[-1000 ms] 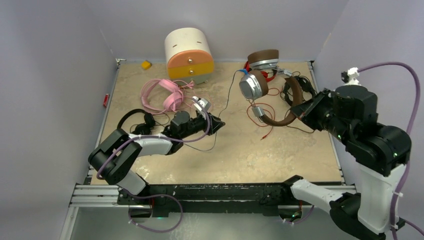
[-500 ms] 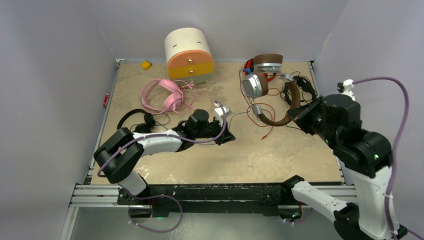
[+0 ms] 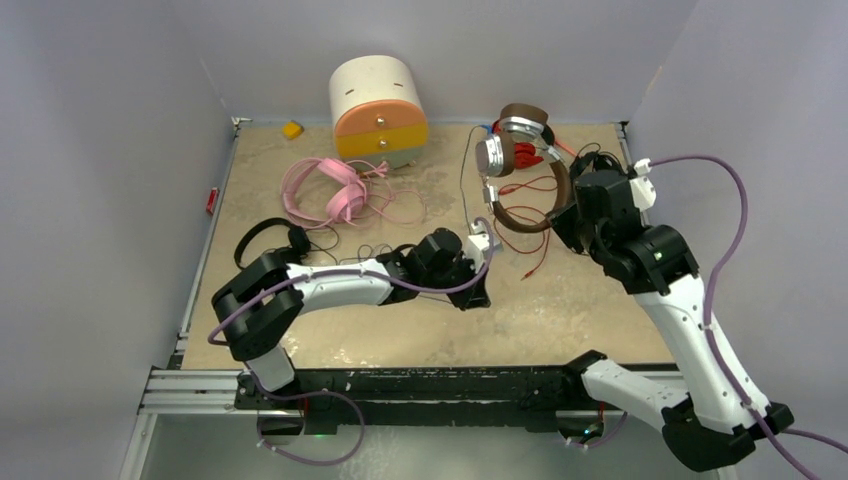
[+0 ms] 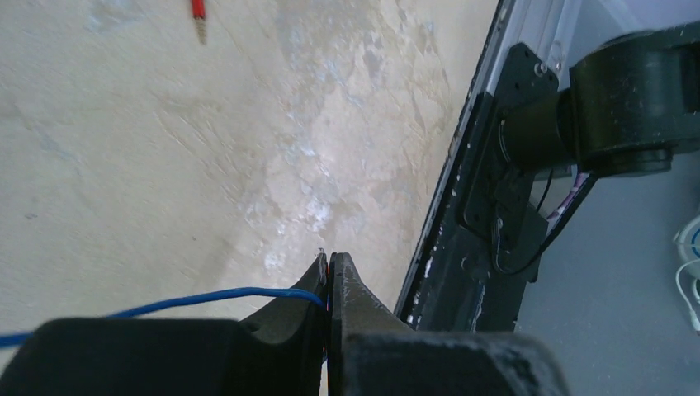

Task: Wrap the headphones
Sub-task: Wrap the headphones cable around the headphones.

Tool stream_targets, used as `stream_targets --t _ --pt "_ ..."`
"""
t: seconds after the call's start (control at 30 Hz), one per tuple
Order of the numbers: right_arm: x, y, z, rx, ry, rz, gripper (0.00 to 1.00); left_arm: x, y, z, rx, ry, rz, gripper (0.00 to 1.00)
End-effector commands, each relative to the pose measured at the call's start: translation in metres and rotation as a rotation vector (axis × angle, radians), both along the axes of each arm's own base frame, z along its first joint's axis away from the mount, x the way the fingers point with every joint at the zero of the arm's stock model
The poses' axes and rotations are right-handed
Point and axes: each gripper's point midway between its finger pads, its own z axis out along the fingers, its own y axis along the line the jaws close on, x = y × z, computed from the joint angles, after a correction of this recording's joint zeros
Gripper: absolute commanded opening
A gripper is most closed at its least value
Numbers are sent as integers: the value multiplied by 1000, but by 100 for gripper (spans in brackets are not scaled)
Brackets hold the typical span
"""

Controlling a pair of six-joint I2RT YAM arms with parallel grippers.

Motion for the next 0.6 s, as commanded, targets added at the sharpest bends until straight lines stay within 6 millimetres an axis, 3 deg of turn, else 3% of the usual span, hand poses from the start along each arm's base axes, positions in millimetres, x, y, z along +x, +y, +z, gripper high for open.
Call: stream_targets --t 0.0,0.17,0.4,0.57 --pt "32 -27 12 -82 -106 -194 0 -19 -1 13 49 -47 6 0" --pt "33 -41 -11 -145 -69 -269 0 -46 12 16 83 -52 -1 0" --pt "35 -61 -24 -298 -44 -325 0 -89 20 10 134 -56 -41 0" --pt "36 -68 -46 -420 65 -328 0 -101 25 20 189 -106 -39 0"
